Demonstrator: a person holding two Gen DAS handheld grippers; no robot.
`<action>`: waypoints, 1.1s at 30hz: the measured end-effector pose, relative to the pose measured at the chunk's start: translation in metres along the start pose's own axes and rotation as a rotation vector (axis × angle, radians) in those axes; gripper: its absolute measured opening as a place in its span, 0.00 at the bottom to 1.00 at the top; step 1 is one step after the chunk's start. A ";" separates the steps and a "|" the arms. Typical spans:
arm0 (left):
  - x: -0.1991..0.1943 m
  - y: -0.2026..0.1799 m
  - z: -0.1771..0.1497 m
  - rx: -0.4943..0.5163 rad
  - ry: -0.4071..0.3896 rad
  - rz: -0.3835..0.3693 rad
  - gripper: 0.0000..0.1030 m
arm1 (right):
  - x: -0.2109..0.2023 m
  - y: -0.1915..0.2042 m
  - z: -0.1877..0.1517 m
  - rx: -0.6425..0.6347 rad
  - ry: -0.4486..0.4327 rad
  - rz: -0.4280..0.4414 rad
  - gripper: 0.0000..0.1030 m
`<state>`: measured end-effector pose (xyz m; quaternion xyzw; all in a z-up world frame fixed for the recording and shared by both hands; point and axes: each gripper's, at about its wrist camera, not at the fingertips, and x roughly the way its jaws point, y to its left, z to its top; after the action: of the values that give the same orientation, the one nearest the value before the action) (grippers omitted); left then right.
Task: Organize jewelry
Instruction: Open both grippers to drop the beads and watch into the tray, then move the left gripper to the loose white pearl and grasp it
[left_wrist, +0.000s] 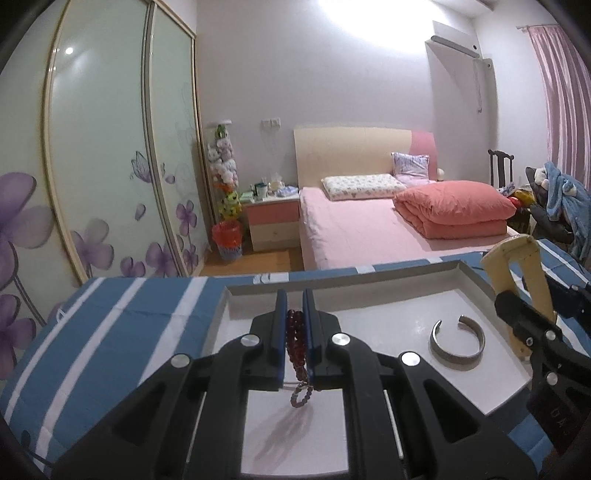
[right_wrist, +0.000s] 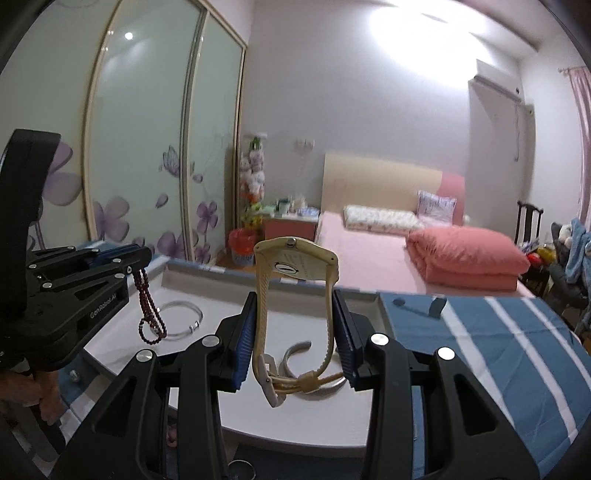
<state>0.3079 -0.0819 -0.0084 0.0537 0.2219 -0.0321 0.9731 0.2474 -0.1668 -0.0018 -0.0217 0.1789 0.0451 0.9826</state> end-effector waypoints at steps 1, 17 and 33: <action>0.003 0.000 -0.001 -0.003 0.009 -0.003 0.09 | 0.002 -0.001 -0.001 0.006 0.013 0.003 0.39; 0.023 -0.001 -0.009 -0.015 0.076 -0.026 0.25 | 0.016 0.000 0.002 0.032 0.103 0.020 0.55; -0.041 0.055 -0.001 -0.096 0.033 0.008 0.32 | -0.041 -0.011 0.009 0.060 0.026 -0.008 0.55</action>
<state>0.2753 -0.0256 0.0138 0.0085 0.2389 -0.0166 0.9709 0.2138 -0.1801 0.0216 0.0065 0.1929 0.0354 0.9806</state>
